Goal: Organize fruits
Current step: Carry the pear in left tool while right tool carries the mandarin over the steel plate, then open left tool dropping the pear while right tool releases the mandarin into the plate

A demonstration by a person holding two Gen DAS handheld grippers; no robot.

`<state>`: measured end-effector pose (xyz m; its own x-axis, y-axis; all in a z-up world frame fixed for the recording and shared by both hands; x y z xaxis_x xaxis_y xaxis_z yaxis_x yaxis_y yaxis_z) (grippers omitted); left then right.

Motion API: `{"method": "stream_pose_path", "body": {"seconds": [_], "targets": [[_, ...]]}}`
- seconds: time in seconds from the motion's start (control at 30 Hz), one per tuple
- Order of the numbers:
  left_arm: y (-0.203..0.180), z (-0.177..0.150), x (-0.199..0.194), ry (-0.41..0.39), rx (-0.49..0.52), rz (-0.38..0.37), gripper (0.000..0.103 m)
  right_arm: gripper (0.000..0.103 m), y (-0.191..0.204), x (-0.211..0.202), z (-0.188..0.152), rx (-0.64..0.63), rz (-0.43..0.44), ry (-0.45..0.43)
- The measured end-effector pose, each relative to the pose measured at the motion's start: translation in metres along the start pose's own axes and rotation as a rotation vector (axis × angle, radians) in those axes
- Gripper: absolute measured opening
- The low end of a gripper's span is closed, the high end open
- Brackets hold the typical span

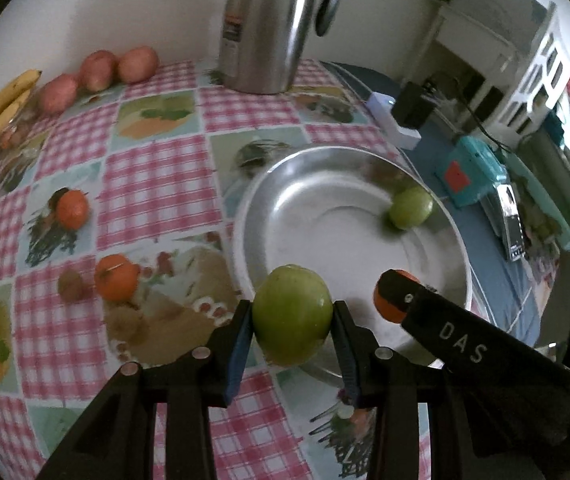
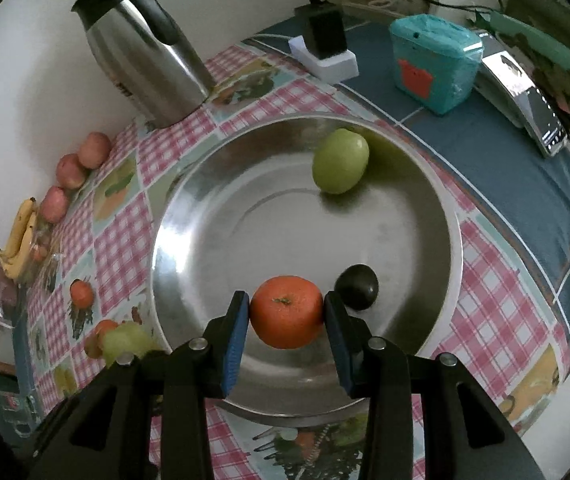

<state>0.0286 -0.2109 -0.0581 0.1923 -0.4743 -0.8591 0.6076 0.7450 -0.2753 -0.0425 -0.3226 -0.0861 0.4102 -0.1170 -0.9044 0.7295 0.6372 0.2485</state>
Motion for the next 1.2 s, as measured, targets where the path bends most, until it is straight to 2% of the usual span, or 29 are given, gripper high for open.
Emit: {"method": "stream_pose_path", "body": {"seconds": [0.17, 0.53, 0.7, 0.87, 1.1, 1.2], "targets": [[0.000, -0.001, 0.006, 0.008, -0.006, -0.021, 0.042, 0.041, -0.005, 0.003, 0.000, 0.019, -0.012, 0.013], [-0.002, -0.002, 0.007, 0.013, 0.009, -0.010, 0.044, 0.041, -0.006, 0.004, 0.000, 0.027, -0.011, 0.024], [-0.001, 0.000, 0.005, 0.008, 0.010, -0.008, 0.050, 0.041, -0.006, 0.002, 0.000, 0.035, -0.004, 0.014], [0.001, 0.000, 0.003, 0.007, 0.004, -0.010, 0.051, 0.044, -0.007, -0.002, 0.002, 0.044, 0.002, -0.011], [0.012, 0.003, -0.007, -0.007, -0.030, 0.025, 0.056, 0.044, -0.004, -0.008, 0.004, 0.040, 0.017, -0.033], [0.025, 0.004, -0.011, -0.004, -0.081, 0.040, 0.058, 0.044, -0.003, -0.008, 0.004, 0.033, 0.019, -0.035]]}}
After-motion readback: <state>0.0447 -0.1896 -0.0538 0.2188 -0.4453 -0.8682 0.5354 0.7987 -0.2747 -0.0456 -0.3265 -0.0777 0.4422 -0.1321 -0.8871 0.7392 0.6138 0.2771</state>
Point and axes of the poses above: each gripper's, at about its wrist camera, not at the fingertips, and x roughly the way its jaws point, y to its left, z to its top, the point moved 3 cm from there along x, roughly the way its jaws point, and after that the axes turned 4 degrees about -z, right-handed, at the moved point
